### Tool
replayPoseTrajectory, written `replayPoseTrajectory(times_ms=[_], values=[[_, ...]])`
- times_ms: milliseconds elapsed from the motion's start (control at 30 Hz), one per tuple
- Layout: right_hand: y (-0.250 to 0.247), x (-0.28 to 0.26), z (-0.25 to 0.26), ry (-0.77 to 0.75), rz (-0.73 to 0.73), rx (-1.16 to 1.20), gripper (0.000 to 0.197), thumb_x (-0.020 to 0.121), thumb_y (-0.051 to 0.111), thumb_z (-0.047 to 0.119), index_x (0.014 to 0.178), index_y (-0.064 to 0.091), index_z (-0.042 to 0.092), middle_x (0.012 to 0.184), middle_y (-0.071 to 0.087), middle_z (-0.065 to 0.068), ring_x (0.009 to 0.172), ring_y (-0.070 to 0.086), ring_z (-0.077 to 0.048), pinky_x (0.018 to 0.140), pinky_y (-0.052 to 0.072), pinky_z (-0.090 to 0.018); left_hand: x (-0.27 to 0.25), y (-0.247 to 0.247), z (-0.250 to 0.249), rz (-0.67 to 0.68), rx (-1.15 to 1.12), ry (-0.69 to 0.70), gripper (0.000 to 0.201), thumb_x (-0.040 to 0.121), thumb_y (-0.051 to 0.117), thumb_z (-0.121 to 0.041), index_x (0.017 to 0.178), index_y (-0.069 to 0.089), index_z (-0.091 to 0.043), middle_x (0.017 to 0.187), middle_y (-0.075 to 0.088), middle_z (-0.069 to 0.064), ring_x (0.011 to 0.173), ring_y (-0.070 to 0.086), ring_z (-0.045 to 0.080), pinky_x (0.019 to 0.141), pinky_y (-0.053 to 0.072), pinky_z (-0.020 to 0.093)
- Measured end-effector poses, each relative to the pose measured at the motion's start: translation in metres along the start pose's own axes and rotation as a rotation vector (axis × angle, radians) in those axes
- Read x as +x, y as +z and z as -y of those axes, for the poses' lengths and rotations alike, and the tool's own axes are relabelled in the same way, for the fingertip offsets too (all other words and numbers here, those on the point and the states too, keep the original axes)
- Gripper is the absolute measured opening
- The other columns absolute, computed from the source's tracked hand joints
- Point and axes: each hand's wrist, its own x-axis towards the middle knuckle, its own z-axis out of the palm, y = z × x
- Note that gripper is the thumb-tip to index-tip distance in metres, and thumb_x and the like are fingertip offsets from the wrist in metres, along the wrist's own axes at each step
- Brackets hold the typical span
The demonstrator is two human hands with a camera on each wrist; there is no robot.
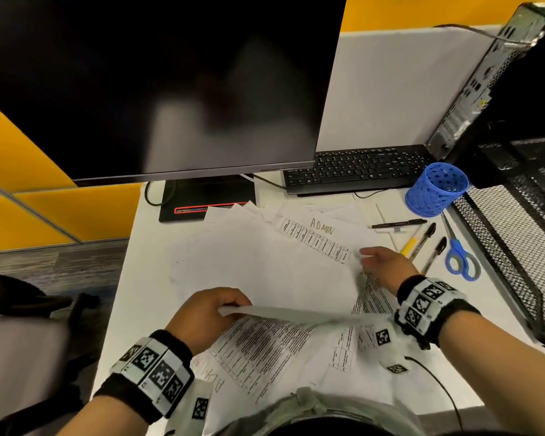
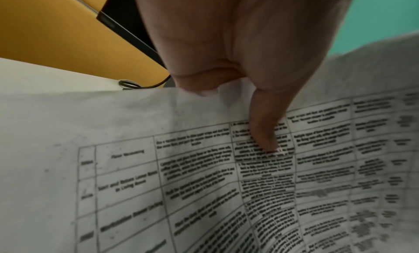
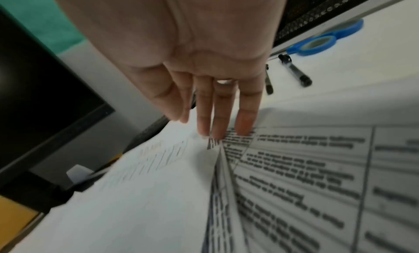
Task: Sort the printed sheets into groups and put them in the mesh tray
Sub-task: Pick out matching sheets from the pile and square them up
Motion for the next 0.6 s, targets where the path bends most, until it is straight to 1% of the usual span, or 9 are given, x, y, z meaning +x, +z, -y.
replayPoseTrajectory(times_ms=[100,167,233,333,400,467,500,533,600], values=[[0.024,0.003,0.004,0.082,0.032,-0.141,0.046,0.080,0.070,0.028,0.122,0.054,0.017,0.114,0.059,-0.003,0.104,0.057,-0.025,0.084,0.044,-0.028,-0.006,0.000,0.002,0.011,-0.057,-0.036,0.040,0.080,0.057,0.006,0.072,0.071,-0.031,0.081,0.071,-0.015,0.071,0.063,-0.003,0.065,0.045,0.011],[0.035,-0.001,0.011,0.071,0.146,-0.331,0.059,0.077,0.073,0.030,0.128,0.048,0.014,0.120,0.055,-0.007,0.117,0.053,-0.027,0.091,0.041,-0.028,-0.010,-0.001,0.001,0.000,-0.050,-0.060,0.029,0.083,0.064,-0.009,0.076,0.069,-0.037,0.073,0.070,-0.017,0.067,0.060,-0.002,0.062,0.044,0.013],[0.040,-0.004,0.016,0.036,0.210,-0.462,0.048,0.082,0.065,0.022,0.127,0.051,0.012,0.130,0.056,-0.011,0.123,0.050,-0.027,0.098,0.037,-0.027,-0.012,-0.004,-0.002,-0.039,-0.033,-0.089,0.017,0.084,0.065,-0.023,0.075,0.065,-0.037,0.070,0.068,-0.013,0.067,0.059,0.001,0.062,0.043,0.020],[0.032,-0.013,0.023,-0.076,0.168,-0.503,0.019,0.088,0.055,0.014,0.102,0.066,0.009,0.117,0.063,-0.013,0.118,0.054,-0.030,0.097,0.038,-0.028,-0.014,-0.012,-0.009,-0.143,-0.054,-0.123,0.009,0.088,0.061,-0.029,0.085,0.059,-0.037,0.085,0.069,-0.007,0.083,0.062,0.008,0.073,0.047,0.027],[0.019,-0.020,0.034,-0.130,0.103,-0.533,0.025,0.089,0.053,0.014,0.111,0.064,0.008,0.116,0.064,-0.015,0.115,0.056,-0.030,0.090,0.041,-0.025,-0.010,-0.021,-0.012,-0.185,0.007,-0.127,0.004,0.089,0.058,-0.028,0.088,0.063,-0.028,0.084,0.070,-0.001,0.083,0.063,0.015,0.075,0.049,0.034],[0.002,-0.027,0.047,-0.161,0.056,-0.513,0.029,0.089,0.055,0.015,0.116,0.063,0.010,0.110,0.066,-0.012,0.111,0.059,-0.029,0.078,0.043,-0.023,-0.006,-0.031,-0.012,-0.203,0.143,-0.035,0.013,0.090,0.056,-0.031,0.084,0.065,-0.023,0.078,0.067,-0.004,0.078,0.059,0.013,0.069,0.044,0.038],[-0.007,-0.030,0.053,-0.192,0.058,-0.503,0.030,0.089,0.056,0.015,0.117,0.063,0.011,0.108,0.066,-0.010,0.111,0.059,-0.027,0.076,0.042,-0.020,-0.003,-0.036,-0.012,-0.238,0.242,0.070,0.018,0.088,0.054,-0.036,0.081,0.066,-0.024,0.077,0.065,-0.009,0.077,0.055,0.009,0.067,0.040,0.034],[-0.015,-0.031,0.057,-0.228,0.061,-0.518,0.031,0.089,0.058,0.016,0.119,0.062,0.011,0.112,0.066,-0.009,0.113,0.058,-0.026,0.079,0.039,-0.019,0.000,-0.040,-0.012,-0.282,0.364,0.187,0.026,0.085,0.051,-0.043,0.081,0.070,-0.026,0.083,0.066,-0.011,0.084,0.052,0.008,0.074,0.036,0.030],[-0.027,-0.035,0.064,-0.318,0.093,-0.613,0.031,0.089,0.058,0.020,0.119,0.063,0.014,0.118,0.065,-0.005,0.115,0.057,-0.023,0.086,0.035,-0.021,0.005,-0.045,-0.017,-0.321,0.541,0.342,0.029,0.078,0.051,-0.049,0.081,0.074,-0.032,0.114,0.065,-0.009,0.115,0.043,0.011,0.097,0.026,0.028]])
